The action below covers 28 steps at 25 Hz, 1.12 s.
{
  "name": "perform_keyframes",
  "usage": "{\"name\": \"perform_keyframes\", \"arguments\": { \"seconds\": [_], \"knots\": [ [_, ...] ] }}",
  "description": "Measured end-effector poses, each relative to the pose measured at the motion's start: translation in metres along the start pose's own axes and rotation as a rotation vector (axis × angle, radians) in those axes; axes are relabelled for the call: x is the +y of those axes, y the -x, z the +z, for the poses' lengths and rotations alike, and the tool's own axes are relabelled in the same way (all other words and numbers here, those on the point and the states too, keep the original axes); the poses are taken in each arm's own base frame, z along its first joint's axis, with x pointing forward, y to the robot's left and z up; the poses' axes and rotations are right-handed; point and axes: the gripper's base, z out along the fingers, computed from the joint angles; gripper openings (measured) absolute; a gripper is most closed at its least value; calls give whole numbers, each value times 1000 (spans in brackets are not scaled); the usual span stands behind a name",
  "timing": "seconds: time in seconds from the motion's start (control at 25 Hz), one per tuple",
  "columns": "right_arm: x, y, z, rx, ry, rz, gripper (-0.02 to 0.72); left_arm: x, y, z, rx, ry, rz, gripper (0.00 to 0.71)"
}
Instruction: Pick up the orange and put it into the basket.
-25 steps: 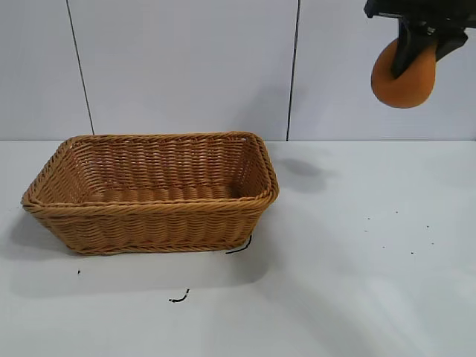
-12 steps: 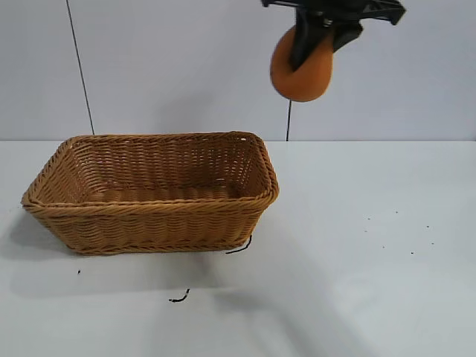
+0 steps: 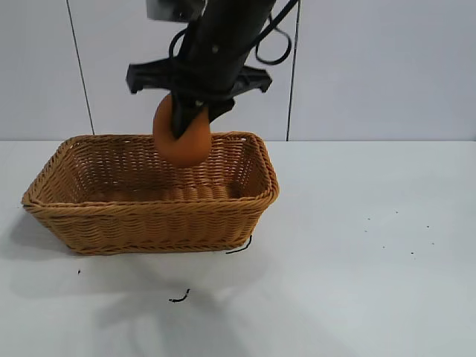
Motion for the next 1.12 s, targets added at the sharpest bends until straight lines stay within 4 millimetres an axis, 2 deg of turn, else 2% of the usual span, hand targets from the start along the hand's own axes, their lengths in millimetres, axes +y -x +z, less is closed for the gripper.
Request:
{"name": "perform_keyframes", "arguments": {
  "seconds": [0.08,0.16,0.24,0.32,0.4,0.48,0.72,0.8,0.88,0.96,1.12],
  "knots": [
    [1,-5,17,7,0,-3,155,0,0,0,0,0,0,639],
    [0,-10,28,29,-3,-1,200,0,0,0,0,0,0,639],
    [-1,-12,34,42,-5,1,288,0,0,0,0,0,0,639],
    [-1,-12,34,42,-4,-3,435,0,0,0,0,0,0,639],
    [0,-8,31,32,-2,-8,557,0,0,0,0,0,0,639],
    [2,-2,25,25,0,-12,612,0,0,0,0,0,0,639],
    [1,30,-12,-4,-49,-61,634,0,0,0,0,0,0,639],
    [-11,41,-25,-16,-93,-52,634,0,0,0,0,0,0,639],
    [-31,49,-37,-26,-137,-19,634,0,0,0,0,0,0,639],
    [-55,51,-44,-8,-177,19,634,0,0,0,0,0,0,639],
    [-117,45,-55,61,-258,129,634,0,0,0,0,0,0,639]
  ]
}}
